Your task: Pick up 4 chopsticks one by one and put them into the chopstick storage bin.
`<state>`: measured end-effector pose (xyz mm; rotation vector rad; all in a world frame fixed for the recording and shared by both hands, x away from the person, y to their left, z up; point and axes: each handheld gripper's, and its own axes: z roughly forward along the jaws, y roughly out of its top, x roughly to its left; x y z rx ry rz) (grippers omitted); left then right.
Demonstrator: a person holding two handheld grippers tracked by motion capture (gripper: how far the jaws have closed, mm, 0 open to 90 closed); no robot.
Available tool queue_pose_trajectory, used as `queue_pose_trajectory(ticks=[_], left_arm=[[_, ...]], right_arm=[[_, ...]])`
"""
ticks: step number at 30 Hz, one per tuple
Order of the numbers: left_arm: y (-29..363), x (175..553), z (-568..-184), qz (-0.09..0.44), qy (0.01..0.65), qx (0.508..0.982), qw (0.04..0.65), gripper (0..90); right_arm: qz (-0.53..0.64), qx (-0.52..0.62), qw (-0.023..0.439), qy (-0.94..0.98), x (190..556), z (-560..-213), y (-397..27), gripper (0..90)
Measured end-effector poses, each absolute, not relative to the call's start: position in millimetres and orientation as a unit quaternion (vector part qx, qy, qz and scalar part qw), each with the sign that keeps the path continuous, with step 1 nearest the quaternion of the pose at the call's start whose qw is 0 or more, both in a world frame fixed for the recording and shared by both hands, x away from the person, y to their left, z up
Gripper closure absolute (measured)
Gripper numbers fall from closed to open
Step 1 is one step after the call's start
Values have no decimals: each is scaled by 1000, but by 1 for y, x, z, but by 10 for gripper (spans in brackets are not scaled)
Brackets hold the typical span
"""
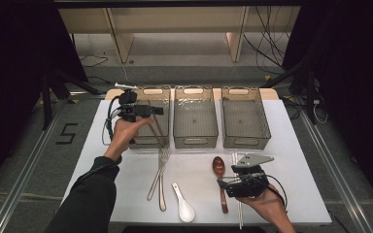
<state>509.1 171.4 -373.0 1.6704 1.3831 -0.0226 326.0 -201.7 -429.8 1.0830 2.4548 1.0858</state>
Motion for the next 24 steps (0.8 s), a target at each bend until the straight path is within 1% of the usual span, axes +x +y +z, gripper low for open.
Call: queue_pose_trajectory(ticks=[5,10,20,24], left_arm=[[174,491,-365,-14,541,680,494,235],[181,469,-364,-14,527,682,507,217],[186,425,-381,9,503,705,501,213],[187,418,-390,6,490,716,498,208]], right_arm=[[367,379,124,840,327,-429,-205,276],[362,396,125,835,328,-427,-210,276],[319,444,132,827,334,-428,-225,297],[304,460,138,823,336,-430,-230,302]])
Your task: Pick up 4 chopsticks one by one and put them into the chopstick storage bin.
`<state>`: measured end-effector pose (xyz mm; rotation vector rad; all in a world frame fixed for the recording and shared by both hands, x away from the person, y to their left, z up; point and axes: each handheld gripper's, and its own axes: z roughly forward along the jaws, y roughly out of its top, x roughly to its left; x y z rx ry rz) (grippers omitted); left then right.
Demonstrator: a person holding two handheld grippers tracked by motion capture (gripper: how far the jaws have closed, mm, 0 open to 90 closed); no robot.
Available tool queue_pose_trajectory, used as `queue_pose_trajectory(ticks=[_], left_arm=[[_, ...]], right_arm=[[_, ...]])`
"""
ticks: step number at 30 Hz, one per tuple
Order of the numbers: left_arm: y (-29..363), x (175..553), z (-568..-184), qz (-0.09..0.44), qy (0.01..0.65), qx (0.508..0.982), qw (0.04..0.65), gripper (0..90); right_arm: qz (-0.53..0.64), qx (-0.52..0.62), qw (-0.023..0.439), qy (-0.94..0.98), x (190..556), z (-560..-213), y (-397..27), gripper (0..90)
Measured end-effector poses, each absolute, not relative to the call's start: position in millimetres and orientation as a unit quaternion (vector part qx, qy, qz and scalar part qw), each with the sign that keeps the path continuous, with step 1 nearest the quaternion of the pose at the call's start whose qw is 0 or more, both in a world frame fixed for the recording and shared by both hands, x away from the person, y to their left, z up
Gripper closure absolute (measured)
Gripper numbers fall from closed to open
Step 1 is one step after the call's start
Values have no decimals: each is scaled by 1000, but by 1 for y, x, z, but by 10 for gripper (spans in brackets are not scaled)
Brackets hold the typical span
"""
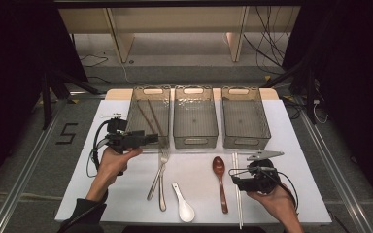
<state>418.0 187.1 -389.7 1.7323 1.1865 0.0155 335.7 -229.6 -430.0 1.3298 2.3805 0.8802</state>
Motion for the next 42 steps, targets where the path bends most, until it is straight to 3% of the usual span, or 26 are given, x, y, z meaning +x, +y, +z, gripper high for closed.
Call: queue_pose_trajectory(ticks=[17,24,42], left_arm=[[193,390,-416,7,477,713,513,193],[189,378,-419,35,456,724,516,193],[189,358,-437,29,447,721,529,178]], right_arm=[[263,487,128,823,339,-445,-233,312],[253,490,123,825,341,-449,-231,312],[230,497,113,829,341,-455,-229,334]])
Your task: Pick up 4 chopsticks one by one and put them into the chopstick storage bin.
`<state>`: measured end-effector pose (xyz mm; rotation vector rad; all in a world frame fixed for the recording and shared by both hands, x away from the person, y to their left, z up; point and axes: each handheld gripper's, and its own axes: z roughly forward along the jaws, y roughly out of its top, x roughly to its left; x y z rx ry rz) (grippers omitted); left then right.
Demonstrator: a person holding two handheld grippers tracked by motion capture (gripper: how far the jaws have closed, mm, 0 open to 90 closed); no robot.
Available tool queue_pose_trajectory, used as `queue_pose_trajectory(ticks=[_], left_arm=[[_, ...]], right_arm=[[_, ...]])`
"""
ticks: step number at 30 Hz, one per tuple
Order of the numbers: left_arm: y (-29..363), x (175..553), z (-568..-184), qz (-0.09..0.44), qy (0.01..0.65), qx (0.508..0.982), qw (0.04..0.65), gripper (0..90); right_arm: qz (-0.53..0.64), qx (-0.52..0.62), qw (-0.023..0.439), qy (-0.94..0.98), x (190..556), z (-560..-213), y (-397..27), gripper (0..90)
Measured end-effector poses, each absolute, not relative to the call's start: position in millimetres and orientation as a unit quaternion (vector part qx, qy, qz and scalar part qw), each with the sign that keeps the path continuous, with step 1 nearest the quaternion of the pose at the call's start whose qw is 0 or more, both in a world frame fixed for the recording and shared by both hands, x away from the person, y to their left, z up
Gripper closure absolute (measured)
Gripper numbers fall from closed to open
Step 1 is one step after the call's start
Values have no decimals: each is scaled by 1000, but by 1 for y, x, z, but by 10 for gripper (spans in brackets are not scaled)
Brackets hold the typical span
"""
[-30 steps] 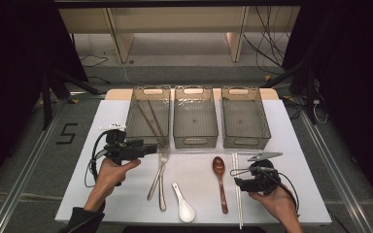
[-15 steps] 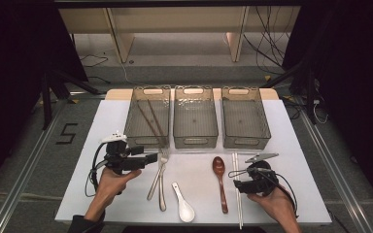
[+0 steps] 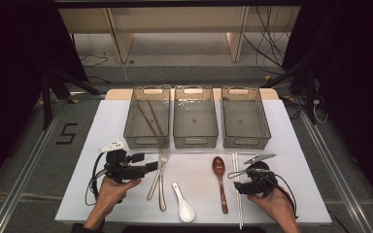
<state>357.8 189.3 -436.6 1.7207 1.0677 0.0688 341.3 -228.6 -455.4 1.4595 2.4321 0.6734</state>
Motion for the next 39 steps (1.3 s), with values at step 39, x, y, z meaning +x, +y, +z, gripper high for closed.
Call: queue_pose_trajectory(ticks=[39], left_arm=[[181,351,-447,24,437,739,513,175]], right_arm=[[118,468,77,873,353,-458,-217,537]])
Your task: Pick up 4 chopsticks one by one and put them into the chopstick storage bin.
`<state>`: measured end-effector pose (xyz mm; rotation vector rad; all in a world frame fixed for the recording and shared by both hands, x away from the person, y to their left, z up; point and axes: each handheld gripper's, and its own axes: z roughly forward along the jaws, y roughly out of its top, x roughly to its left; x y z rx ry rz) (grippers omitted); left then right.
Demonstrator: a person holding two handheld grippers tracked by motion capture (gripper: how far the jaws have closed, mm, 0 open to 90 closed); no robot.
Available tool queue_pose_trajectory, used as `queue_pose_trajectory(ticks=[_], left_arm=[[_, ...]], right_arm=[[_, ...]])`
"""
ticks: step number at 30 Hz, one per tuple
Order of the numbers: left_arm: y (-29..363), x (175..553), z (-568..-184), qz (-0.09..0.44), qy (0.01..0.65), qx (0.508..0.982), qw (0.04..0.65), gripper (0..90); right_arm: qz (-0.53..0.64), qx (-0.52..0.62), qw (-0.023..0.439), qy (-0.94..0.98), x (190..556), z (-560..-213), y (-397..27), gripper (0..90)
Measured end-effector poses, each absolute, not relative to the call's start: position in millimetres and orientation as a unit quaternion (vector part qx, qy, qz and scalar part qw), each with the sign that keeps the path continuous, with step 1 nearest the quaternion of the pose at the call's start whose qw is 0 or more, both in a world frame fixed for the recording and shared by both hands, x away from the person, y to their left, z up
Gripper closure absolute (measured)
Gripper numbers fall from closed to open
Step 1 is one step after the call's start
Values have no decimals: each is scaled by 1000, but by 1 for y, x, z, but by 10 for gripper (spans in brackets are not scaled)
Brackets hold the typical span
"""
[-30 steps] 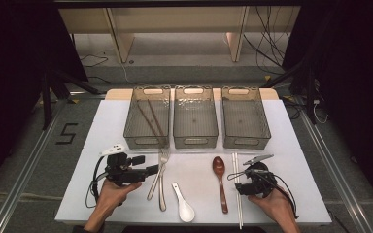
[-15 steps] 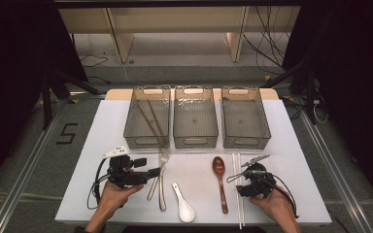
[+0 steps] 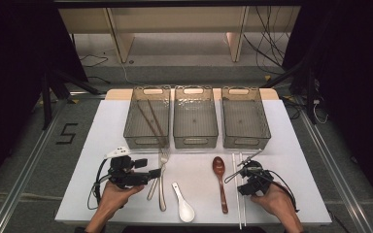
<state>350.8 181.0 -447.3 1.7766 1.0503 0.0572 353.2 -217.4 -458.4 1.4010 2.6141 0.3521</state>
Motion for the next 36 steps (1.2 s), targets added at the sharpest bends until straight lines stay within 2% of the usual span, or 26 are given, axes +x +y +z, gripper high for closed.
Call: queue_pose_trajectory(ticks=[11,36], left_arm=[[181,350,-448,24,436,741,511,175],[179,350,-449,21,434,744,508,175]], right_arm=[[101,463,62,878,358,-456,-218,663],[84,475,39,875,366,-454,-226,834]])
